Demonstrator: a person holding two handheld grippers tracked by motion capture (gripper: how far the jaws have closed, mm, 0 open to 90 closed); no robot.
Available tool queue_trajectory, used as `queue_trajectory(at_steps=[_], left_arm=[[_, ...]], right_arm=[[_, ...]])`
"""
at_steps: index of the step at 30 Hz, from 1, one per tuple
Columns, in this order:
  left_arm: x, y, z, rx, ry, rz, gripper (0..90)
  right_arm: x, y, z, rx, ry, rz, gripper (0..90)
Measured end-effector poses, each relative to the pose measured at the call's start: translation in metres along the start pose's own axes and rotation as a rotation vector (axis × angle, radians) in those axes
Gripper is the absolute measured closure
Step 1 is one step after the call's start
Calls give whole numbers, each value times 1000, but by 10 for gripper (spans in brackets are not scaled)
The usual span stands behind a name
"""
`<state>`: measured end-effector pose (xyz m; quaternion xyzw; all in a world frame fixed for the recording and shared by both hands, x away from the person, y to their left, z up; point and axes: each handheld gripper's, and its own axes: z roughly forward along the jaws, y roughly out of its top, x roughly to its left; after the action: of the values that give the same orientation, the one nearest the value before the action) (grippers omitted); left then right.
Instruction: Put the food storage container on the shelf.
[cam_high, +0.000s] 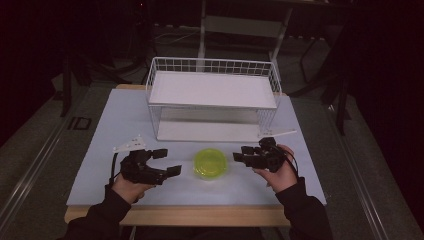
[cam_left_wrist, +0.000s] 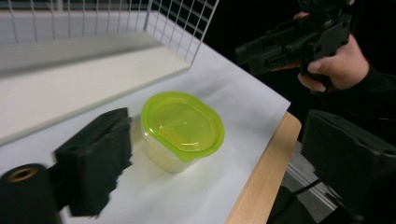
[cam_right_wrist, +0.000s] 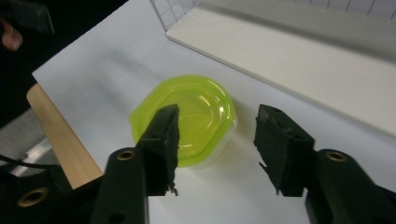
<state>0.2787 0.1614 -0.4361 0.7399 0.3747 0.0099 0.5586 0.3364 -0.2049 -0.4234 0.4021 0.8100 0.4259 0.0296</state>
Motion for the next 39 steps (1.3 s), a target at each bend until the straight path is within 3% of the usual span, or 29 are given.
queue_trajectory(at_steps=[2, 6, 8, 13, 15, 17, 25, 28, 33, 37, 39], left_arm=[[2, 1, 8, 19, 15, -27, 135], [10, -1, 23, 22, 36, -142, 154], [14, -4, 30, 25, 67, -206, 180], [21, -12, 46, 60, 80, -276, 326], [24, -15, 54, 79, 80, -301, 344], [26, -18, 61, 90, 87, -309, 393], [39, -29, 81, 137, 87, -384, 418], [44, -33, 85, 149, 76, -417, 454], [46, -38, 89, 160, 26, -452, 545], [41, -36, 90, 171, 21, -448, 690], [39, -37, 90, 169, 34, -443, 704]], right_arm=[[-3, 2, 5, 11, 5, 29, 525], [-13, 6, 18, 60, 20, 106, 536], [-18, 7, 24, 75, 35, 143, 545], [-27, 7, 41, 107, 75, 229, 565], [-27, 4, 47, 127, 83, 234, 570], [-26, 1, 52, 140, 89, 253, 571], [-27, -6, 61, 164, 76, 287, 579], [-29, -10, 65, 172, 83, 321, 618], [-29, -15, 73, 192, 100, 346, 700], [-25, -15, 75, 198, 107, 352, 751], [-23, -15, 74, 192, 102, 362, 761]])
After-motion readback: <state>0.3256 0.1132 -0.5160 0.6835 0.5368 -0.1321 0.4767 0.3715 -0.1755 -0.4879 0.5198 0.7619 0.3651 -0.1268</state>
